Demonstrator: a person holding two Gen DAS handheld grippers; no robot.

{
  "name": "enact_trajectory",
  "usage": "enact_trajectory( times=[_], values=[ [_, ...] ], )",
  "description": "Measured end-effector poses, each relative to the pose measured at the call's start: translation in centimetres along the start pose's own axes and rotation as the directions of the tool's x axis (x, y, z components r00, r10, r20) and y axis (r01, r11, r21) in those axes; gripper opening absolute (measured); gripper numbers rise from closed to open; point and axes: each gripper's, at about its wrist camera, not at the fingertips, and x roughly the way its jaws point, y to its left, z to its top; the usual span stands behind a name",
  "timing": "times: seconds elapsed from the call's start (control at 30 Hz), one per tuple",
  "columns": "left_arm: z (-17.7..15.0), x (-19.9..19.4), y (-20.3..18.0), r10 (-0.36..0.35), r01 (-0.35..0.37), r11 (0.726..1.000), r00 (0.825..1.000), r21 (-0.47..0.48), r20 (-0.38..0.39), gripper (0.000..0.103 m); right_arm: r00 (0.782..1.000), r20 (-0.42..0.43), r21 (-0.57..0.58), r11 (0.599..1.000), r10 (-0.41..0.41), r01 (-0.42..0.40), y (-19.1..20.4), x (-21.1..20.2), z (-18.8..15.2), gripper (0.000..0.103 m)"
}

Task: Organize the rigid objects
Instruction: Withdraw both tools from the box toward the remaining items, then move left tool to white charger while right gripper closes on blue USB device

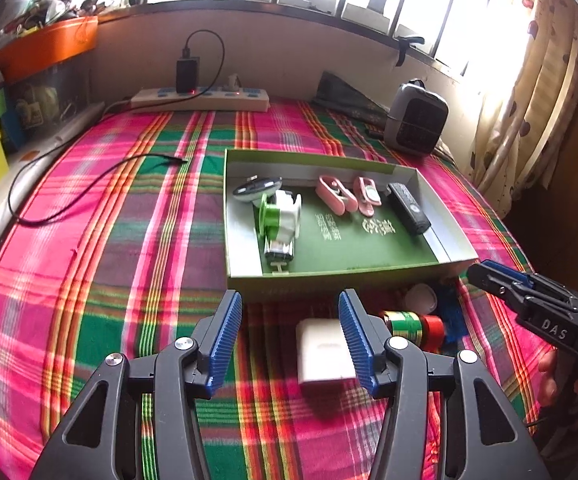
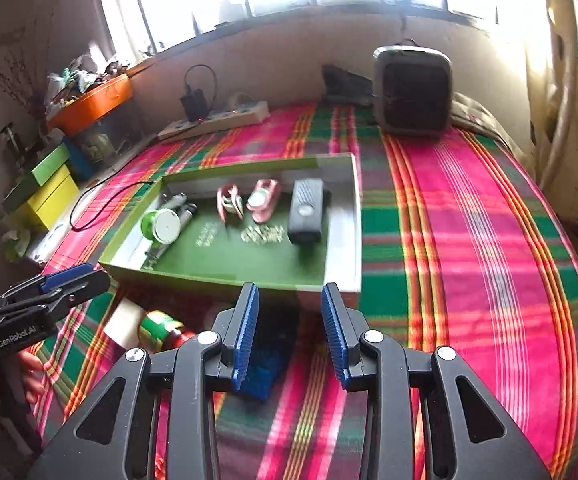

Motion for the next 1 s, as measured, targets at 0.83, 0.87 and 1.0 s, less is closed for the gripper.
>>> enact_trajectory(
  times=[0.83,0.87,1.0],
  values=[
    [-2.0,1.2,-1.5,-0.027,0.032,0.998,0.996,0.060,-0.080,0.051,0.993,-0.109,-0.060,0.998,-0.038,0.031,1.8,2.7,-1.6,0.035],
    [-2.0,1.3,-1.6,-0.022,0.027,0.998,0.996,0.060,-0.082,0.051,0.993,-0.109,-0.059,0.998,-0.040,0.033,1.8,2.7,-1.6,0.035],
    [-2.0,1.5,-1.8,-0.003,0.009,0.998,0.996,0.067,-0.088,0.051,0.992,-0.106,-0.066,0.996,-0.066,0.059,1.6,2.6,-1.7,0.035]
  ],
)
